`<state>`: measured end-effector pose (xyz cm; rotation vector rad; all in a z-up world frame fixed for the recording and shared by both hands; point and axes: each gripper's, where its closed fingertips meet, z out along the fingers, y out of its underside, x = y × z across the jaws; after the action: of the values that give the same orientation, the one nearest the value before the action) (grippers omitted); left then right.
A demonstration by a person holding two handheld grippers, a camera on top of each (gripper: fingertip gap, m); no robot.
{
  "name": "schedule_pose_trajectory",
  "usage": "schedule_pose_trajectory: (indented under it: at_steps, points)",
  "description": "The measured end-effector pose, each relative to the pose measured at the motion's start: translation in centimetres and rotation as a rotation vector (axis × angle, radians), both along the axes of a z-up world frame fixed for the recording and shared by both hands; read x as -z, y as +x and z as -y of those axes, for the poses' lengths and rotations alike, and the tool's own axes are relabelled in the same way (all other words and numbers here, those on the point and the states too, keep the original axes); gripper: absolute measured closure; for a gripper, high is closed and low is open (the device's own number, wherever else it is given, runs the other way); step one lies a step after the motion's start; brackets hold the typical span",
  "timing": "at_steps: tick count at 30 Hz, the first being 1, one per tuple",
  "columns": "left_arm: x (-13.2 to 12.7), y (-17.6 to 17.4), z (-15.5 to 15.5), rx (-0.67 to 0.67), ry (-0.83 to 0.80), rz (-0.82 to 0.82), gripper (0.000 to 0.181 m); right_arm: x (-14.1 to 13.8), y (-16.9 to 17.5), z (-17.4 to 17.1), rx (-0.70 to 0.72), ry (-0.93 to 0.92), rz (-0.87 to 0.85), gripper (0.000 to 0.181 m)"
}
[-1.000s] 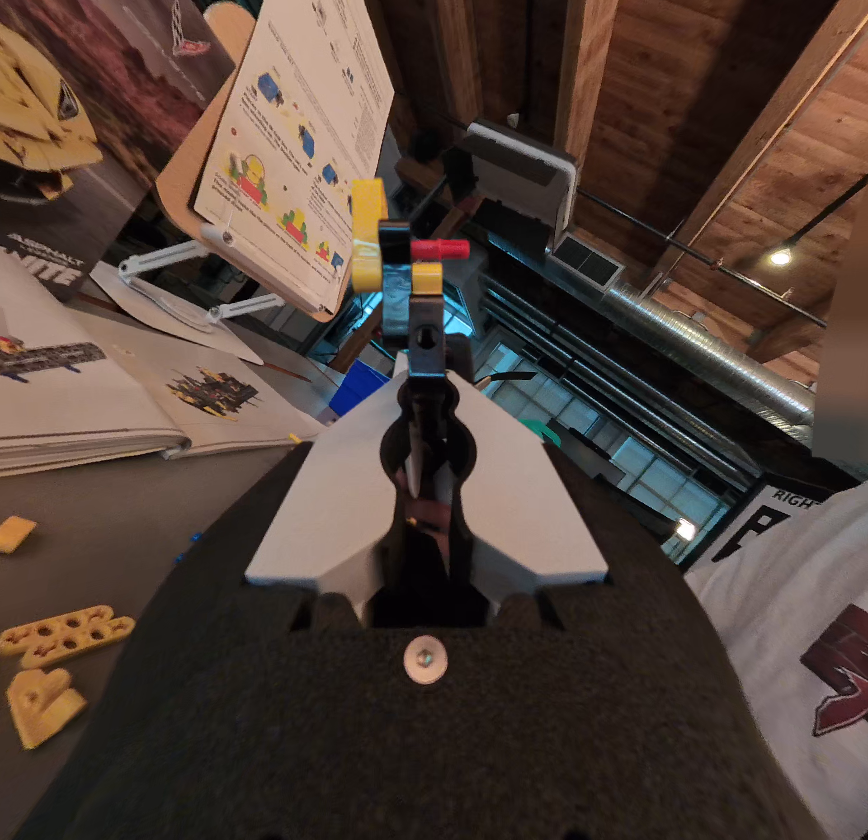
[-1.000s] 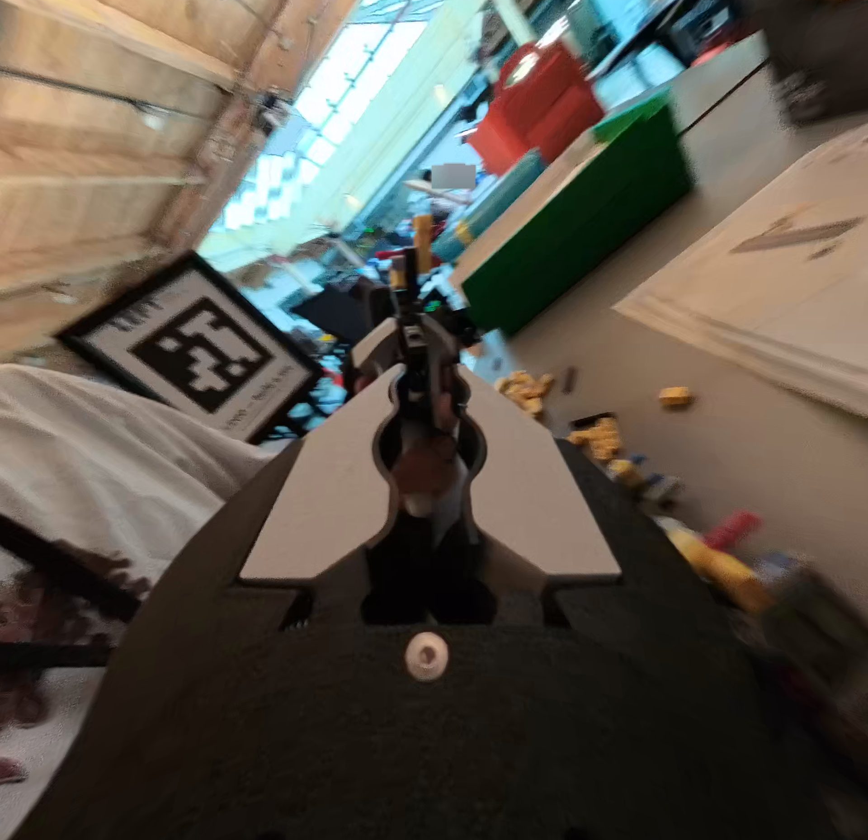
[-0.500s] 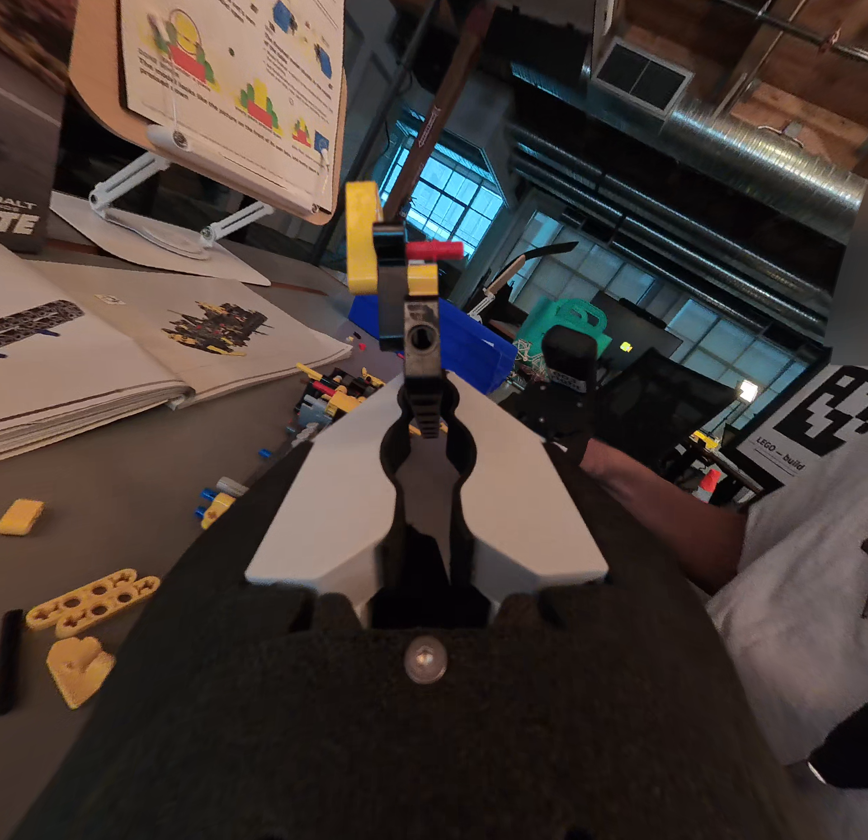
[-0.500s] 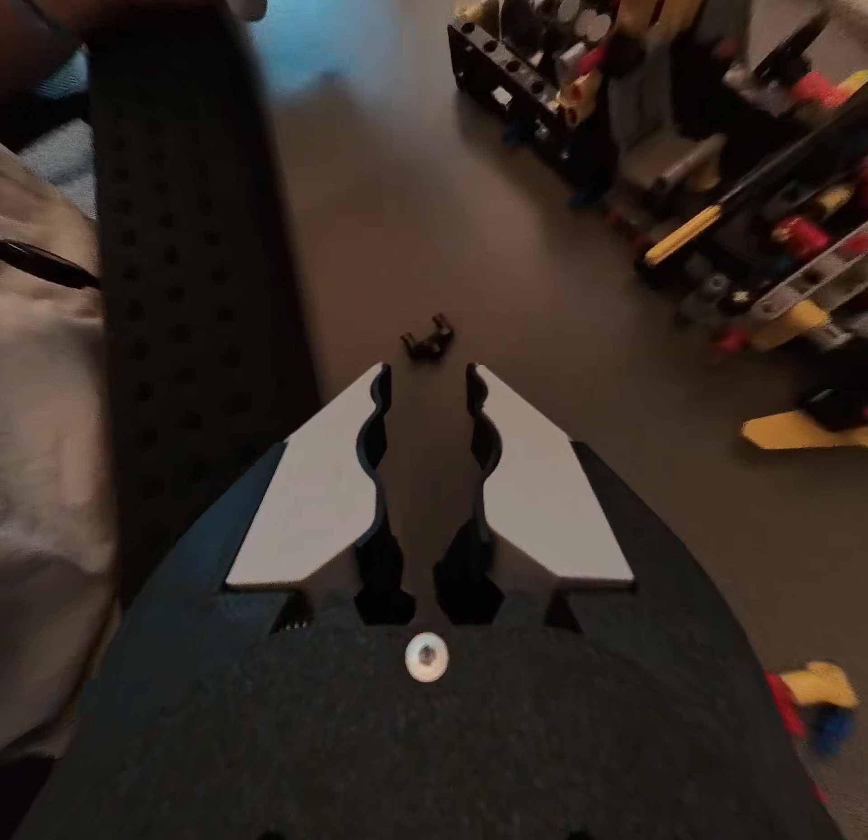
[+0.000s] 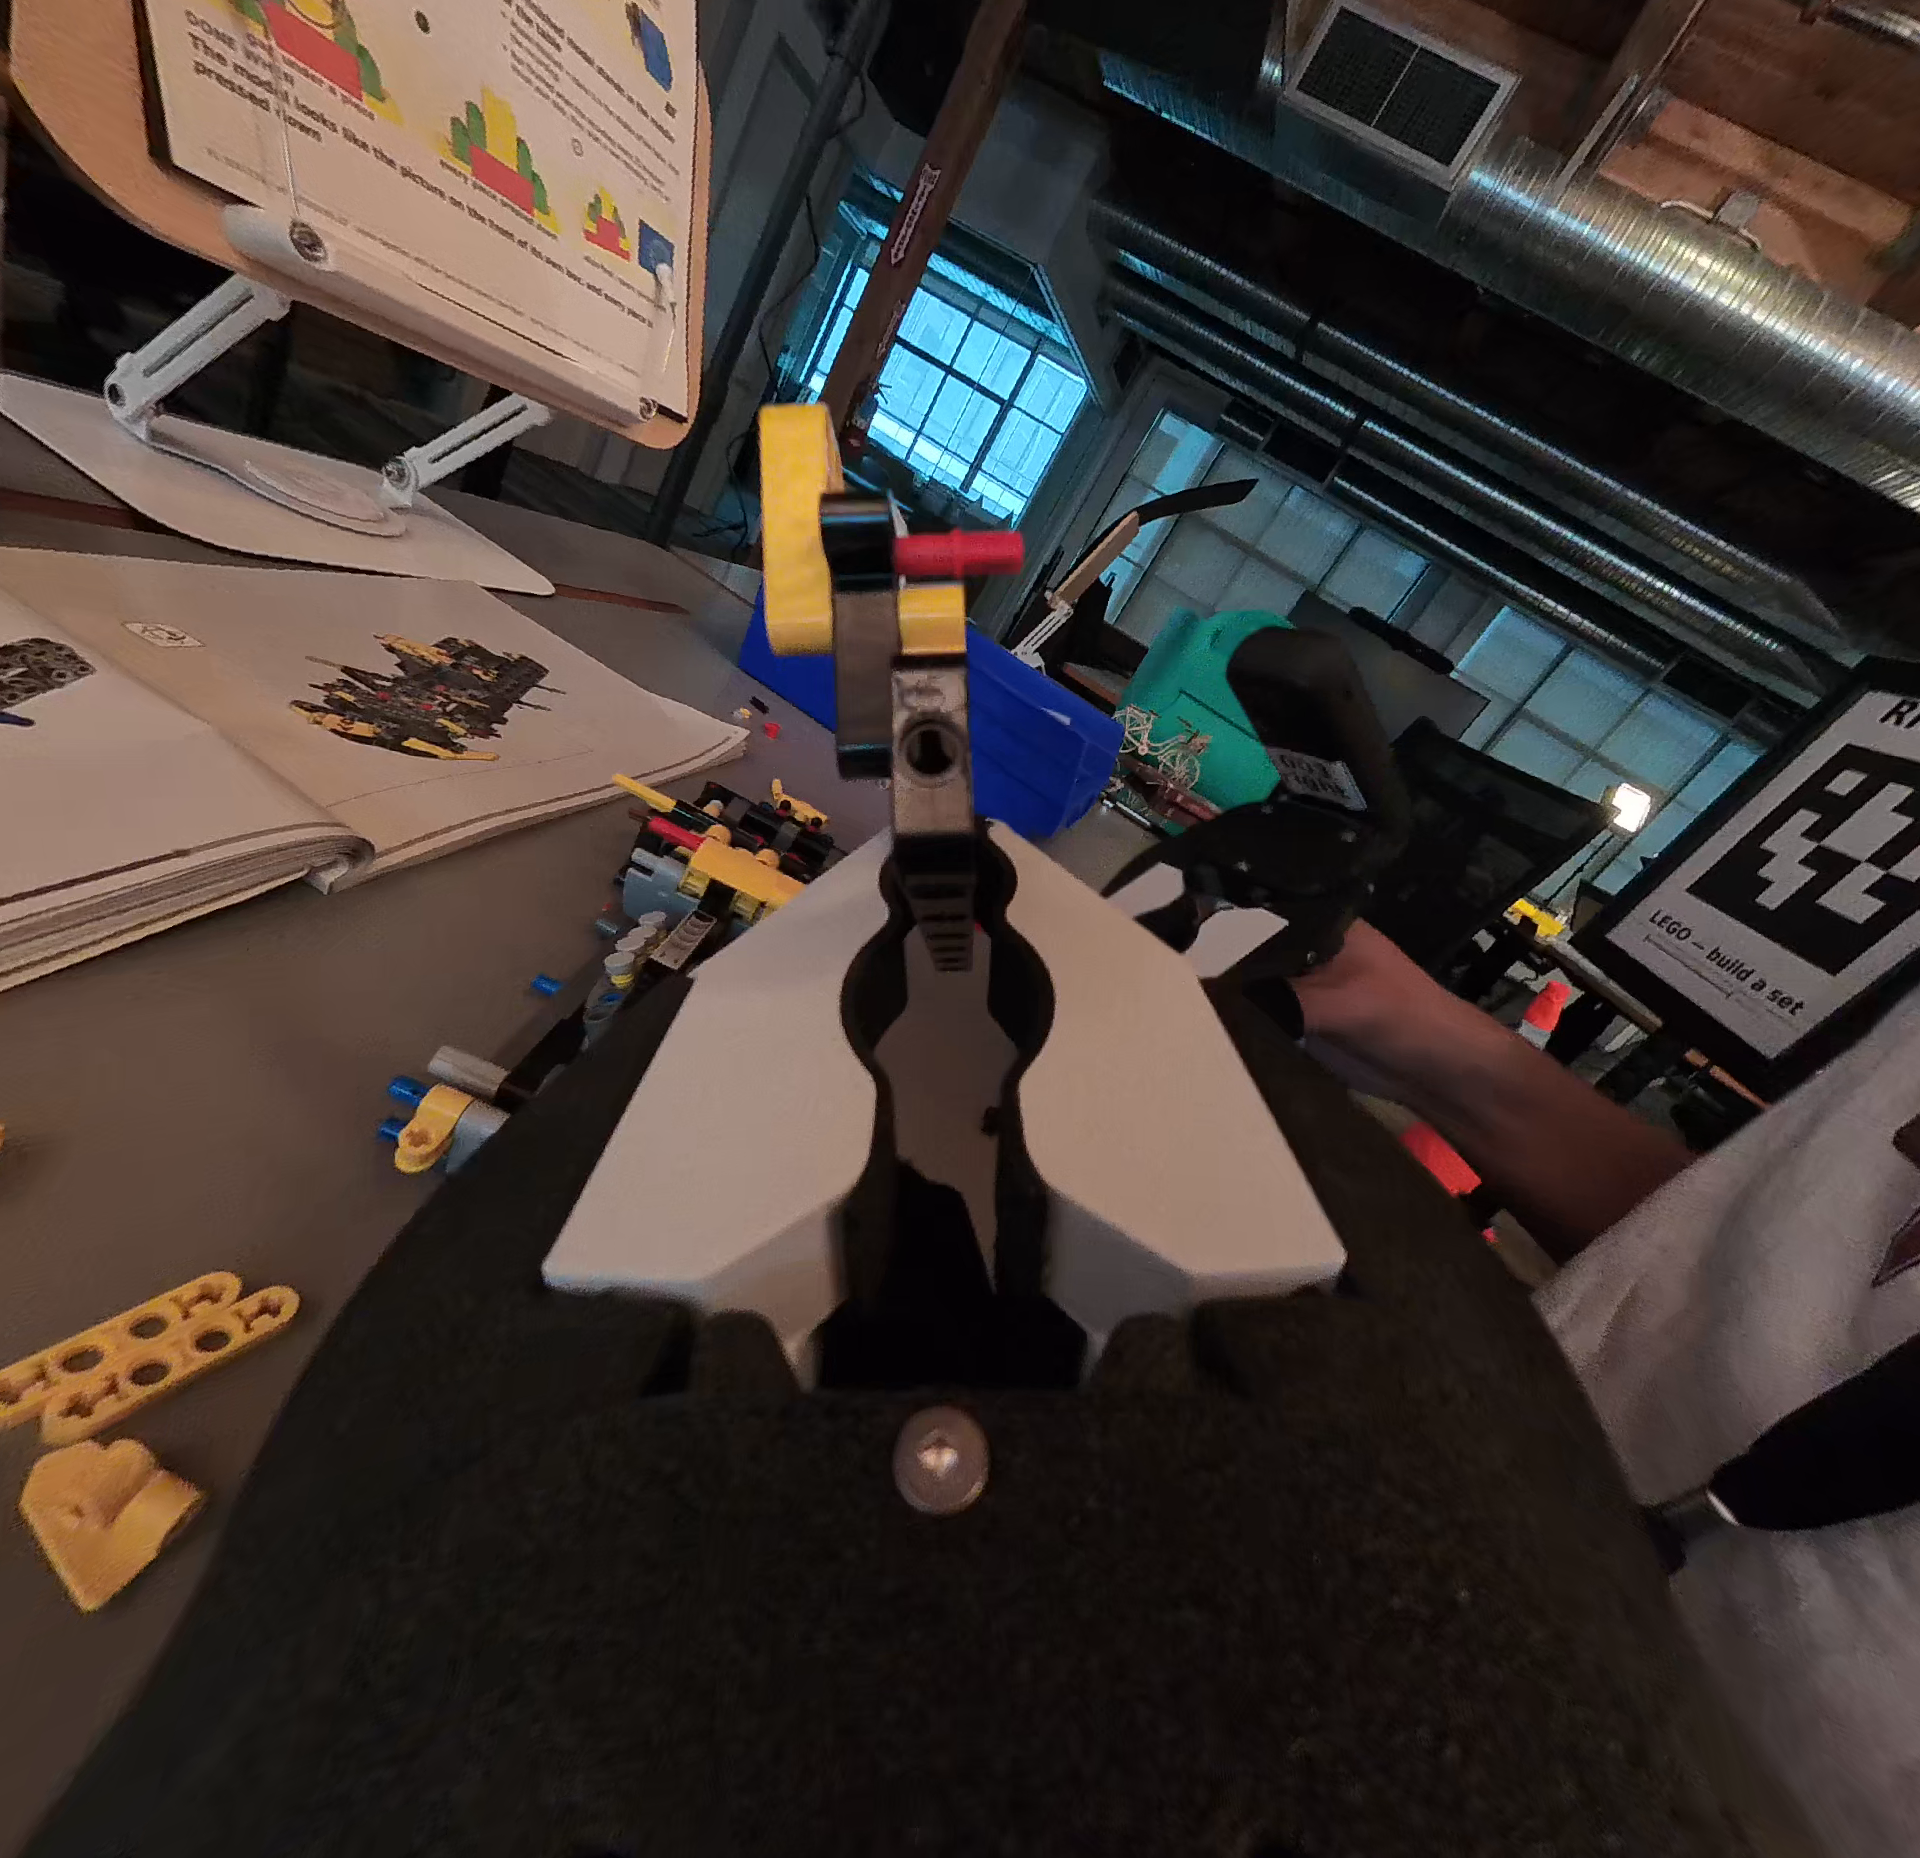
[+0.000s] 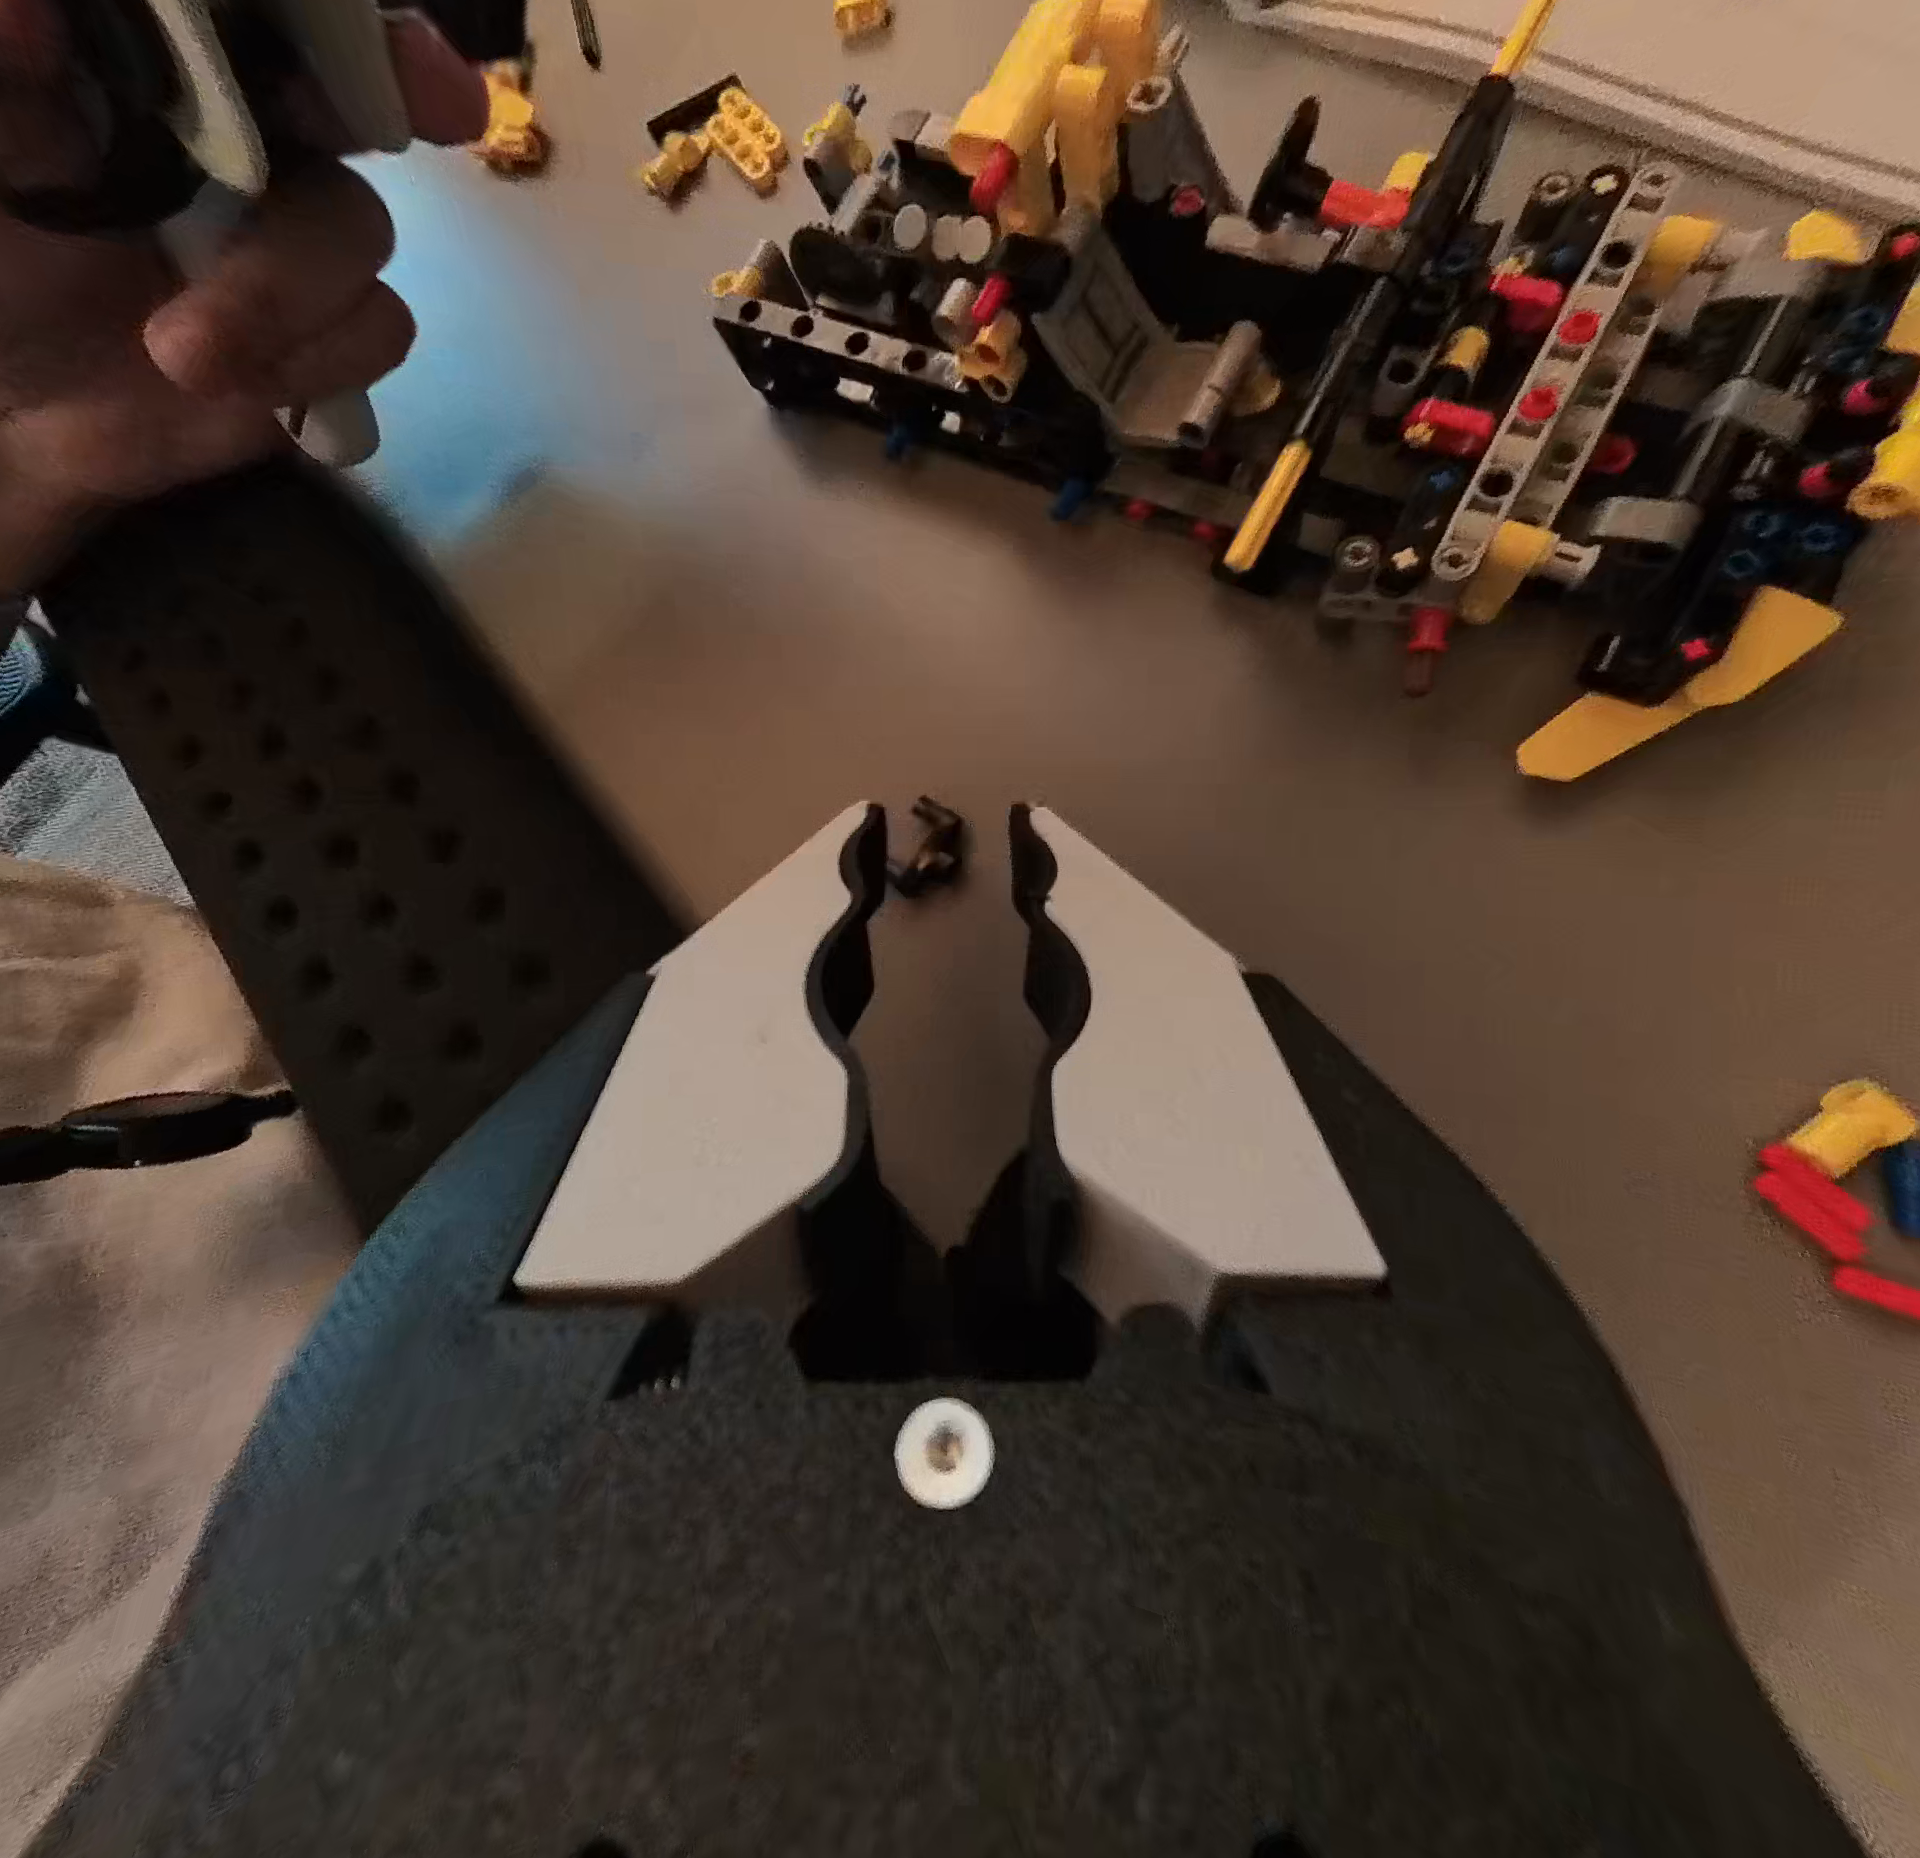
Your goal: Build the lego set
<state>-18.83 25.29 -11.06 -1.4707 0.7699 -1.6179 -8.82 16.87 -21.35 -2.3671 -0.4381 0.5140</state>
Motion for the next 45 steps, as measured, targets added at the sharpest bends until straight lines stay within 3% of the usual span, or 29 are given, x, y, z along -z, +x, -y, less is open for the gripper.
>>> schedule_pose_trajectory:
  at_steps: [13,21,25,35,39,42,45]
  points:
    - [0.3,0.2,0.7,0.03,0.013,-0.021,0.173,2.3,0.9,1.5,-0.101,-0.119,-0.077,0.16]
    - [0.4,0.3,0.9,0.058,-0.012,-0.014,0.173,2.6,-0.4,0.6,-0.524,0.169,0.121,0.159]
    - [0.4,0.2,0.8,0.054,-0.01,-0.012,0.173,2.8,-0.8,0.4,-0.64,0.255,0.177,0.169]
    - [0.5,0.3,0.7,0.058,-0.018,-0.014,0.173,2.6,-1.1,0.7,-0.661,0.167,0.131,0.174]
    - [0.5,0.3,0.7,0.062,-0.028,-0.007,0.173,1.0,5.3,1.9,-0.61,-0.098,0.449,0.175]
    - [0.5,0.2,0.7,0.068,-0.037,-0.002,0.173,-0.2,13.0,4.8,-0.532,-0.424,0.749,0.175]
    - [0.5,0.2,0.7,0.069,-0.039,0.001,0.173,-1.0,18.3,8.6,-0.426,-0.738,0.871,0.175]
